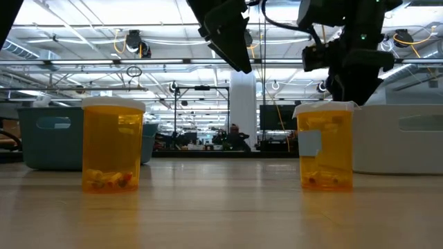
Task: Pick and place medicine bottles into bin by pill shape (circle, oval)
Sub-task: Put the orange pill bottle into the gray bin
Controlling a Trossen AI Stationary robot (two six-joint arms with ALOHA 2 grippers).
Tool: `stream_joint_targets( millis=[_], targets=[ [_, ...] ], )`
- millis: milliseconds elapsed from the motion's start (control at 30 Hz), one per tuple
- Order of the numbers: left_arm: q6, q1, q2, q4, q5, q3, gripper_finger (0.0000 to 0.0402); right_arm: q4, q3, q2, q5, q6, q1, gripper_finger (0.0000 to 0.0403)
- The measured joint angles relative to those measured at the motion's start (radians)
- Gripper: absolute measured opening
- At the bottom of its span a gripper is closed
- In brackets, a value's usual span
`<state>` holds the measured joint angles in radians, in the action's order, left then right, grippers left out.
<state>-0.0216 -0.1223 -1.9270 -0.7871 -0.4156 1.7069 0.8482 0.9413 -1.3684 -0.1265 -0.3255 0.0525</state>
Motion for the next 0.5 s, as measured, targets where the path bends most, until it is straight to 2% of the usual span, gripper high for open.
stream_joint_targets(
  millis=[267,500],
  targets=[
    [0.032,-0.023,0.000,-0.002,0.000,0.000,0.0394,-0.007,0.000,0.133,-0.021,-0.075,0.099,0.0269],
    [0.104,-0.100,0.000,-0.031,-0.013,0.000,0.0394,-0.056,0.000,0.218,-0.217,-0.137,0.252,0.0269]
  ],
)
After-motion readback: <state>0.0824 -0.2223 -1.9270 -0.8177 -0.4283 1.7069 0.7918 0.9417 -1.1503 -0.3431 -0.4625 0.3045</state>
